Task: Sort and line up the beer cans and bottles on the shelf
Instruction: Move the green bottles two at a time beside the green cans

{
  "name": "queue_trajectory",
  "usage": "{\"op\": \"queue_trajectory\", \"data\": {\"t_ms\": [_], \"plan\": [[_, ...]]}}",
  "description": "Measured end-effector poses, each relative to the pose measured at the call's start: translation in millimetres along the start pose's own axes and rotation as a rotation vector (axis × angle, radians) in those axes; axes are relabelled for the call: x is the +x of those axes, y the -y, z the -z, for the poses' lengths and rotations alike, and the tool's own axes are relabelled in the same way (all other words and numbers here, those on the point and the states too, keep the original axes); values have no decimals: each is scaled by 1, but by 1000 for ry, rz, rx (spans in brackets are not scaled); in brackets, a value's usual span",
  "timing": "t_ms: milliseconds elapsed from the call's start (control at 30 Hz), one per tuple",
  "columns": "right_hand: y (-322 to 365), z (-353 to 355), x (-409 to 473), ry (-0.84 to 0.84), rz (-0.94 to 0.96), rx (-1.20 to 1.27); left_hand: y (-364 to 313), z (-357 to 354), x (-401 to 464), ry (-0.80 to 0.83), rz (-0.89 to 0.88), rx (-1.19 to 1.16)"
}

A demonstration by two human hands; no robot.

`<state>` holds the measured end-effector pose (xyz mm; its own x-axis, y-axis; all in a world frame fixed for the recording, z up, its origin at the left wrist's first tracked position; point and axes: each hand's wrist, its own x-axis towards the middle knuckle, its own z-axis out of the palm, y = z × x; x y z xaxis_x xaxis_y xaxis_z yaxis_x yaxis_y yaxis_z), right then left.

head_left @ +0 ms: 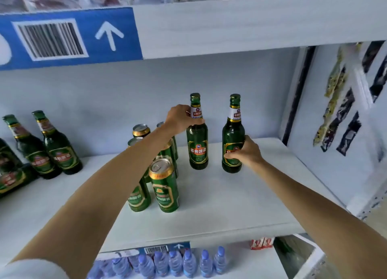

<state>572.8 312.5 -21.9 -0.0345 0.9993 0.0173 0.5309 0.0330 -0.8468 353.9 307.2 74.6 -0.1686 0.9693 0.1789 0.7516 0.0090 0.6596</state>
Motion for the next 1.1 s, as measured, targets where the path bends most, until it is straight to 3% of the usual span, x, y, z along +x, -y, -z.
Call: {"op": "queue_trajectory", "data": {"t_ms": [467,1100], "plan": [[7,-42,88,65,-9,-33,36,-12,64,40,53,5],[14,-81,77,27,23,-94,53,-18,73,75,14,93]]}}
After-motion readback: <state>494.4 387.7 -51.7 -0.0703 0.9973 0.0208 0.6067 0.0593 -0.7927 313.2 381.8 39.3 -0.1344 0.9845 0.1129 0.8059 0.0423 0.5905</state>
